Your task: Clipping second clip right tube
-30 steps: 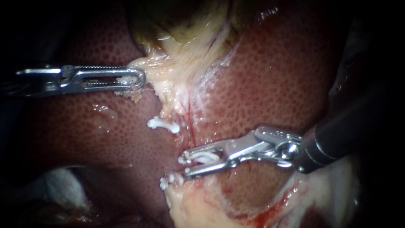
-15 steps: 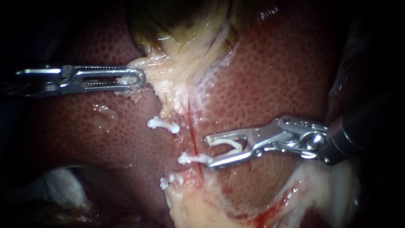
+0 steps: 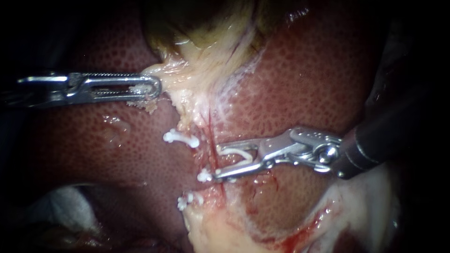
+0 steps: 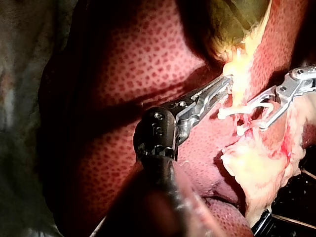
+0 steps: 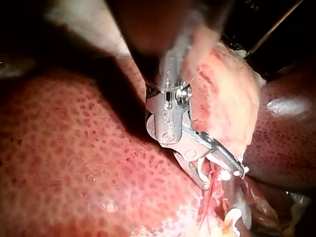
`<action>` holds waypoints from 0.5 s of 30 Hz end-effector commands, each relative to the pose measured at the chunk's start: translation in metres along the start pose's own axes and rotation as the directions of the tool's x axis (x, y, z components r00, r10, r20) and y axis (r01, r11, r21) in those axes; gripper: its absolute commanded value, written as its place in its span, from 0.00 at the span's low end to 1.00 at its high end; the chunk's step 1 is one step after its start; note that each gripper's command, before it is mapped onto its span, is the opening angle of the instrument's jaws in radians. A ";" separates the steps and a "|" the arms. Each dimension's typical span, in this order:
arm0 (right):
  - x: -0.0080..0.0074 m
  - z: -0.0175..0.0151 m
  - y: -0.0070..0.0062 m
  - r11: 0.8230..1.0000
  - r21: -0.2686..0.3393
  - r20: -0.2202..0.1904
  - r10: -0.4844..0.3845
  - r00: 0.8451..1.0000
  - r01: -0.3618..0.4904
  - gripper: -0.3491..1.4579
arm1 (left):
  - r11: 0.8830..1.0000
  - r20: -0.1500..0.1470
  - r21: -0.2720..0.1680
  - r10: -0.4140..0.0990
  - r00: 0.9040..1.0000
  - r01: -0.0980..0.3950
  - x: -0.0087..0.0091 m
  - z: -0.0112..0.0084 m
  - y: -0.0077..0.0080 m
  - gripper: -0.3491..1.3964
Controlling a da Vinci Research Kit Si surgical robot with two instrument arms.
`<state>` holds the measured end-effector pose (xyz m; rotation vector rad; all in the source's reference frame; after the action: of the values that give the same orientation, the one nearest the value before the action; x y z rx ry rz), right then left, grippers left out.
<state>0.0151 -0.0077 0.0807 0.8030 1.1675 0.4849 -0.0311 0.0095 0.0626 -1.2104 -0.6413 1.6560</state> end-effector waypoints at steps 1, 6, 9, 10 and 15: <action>-0.0001 0.0004 -0.0001 1.000 0.000 0.001 0.006 1.000 -0.006 0.47 | 1.000 -0.001 0.001 0.000 1.000 0.000 0.0000 0.0000 0.0000 0.00; 0.0000 0.0017 -0.0007 1.000 0.011 0.005 0.009 1.000 -0.010 0.47 | 1.000 -0.001 0.001 0.000 1.000 0.000 0.0000 0.0001 0.0000 0.00; 0.0002 0.0022 -0.0010 1.000 0.019 0.002 0.009 1.000 -0.009 0.47 | 1.000 -0.001 0.001 0.000 1.000 0.000 0.0000 0.0001 0.0000 0.00; 0.0002 0.0023 -0.0011 1.000 0.023 0.000 0.015 1.000 -0.015 0.47 | 1.000 -0.001 0.001 0.000 1.000 0.000 0.0000 0.0001 0.0000 0.00; 0.0002 0.0024 -0.0013 0.999 0.028 -0.001 0.020 1.000 -0.020 0.46 | 1.000 -0.001 0.001 0.000 1.000 0.000 0.0000 0.0001 0.0000 0.00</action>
<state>0.0174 -0.0091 0.0799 0.8404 1.1724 0.4853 -0.0312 0.0095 0.0626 -1.2100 -0.6399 1.6558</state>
